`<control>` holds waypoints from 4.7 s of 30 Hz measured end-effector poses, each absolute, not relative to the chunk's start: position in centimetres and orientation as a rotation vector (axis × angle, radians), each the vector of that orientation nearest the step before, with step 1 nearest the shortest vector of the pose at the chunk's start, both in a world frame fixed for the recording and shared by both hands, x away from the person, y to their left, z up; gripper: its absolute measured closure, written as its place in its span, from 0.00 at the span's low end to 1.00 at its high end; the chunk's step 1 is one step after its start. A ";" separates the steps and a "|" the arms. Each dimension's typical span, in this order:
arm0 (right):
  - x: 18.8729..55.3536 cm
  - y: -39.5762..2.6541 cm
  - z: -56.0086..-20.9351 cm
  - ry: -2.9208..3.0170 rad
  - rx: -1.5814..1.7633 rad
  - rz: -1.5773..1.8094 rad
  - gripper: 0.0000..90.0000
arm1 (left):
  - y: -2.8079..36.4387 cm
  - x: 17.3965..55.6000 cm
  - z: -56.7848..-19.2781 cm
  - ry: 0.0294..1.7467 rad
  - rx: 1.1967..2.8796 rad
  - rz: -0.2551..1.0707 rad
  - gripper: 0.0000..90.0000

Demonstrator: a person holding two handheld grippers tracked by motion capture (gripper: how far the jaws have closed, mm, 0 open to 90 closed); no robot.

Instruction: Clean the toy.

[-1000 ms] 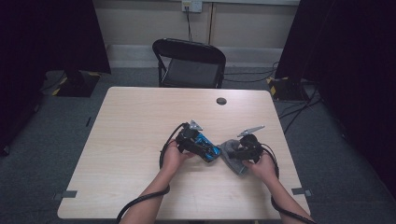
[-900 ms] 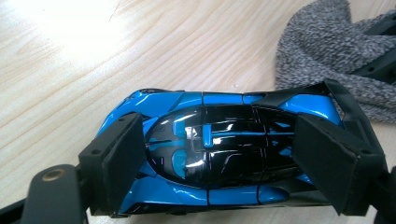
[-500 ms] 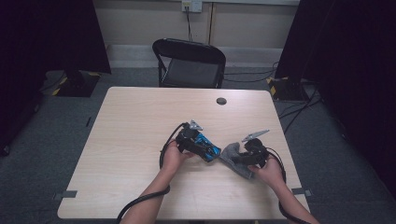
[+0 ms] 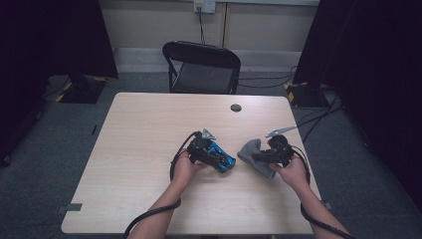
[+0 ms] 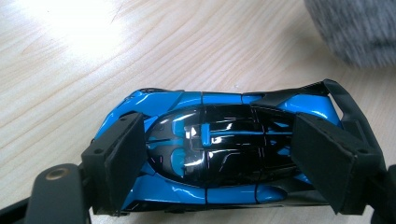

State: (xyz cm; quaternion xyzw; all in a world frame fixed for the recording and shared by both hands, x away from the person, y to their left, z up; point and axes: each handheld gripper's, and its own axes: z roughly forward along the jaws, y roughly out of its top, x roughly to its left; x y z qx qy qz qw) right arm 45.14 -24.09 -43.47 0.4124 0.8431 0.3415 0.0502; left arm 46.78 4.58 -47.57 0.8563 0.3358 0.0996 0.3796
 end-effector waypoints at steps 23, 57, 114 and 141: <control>52.5 -18.3 -43.1 2.445 1.362 1.055 0.85 | 4.7 46.7 -47.8 0.849 2.168 0.259 0.20; 53.9 -13.0 -47.6 2.563 1.316 0.979 0.84 | 4.8 46.6 -47.9 0.851 2.151 0.261 0.20; 46.1 -20.5 -47.5 2.624 1.260 1.044 0.84 | 4.5 46.5 -47.6 0.868 2.178 0.262 0.21; 43.2 -24.5 -46.1 2.616 1.266 1.044 0.84 | 4.4 46.4 -47.4 0.873 2.191 0.268 0.23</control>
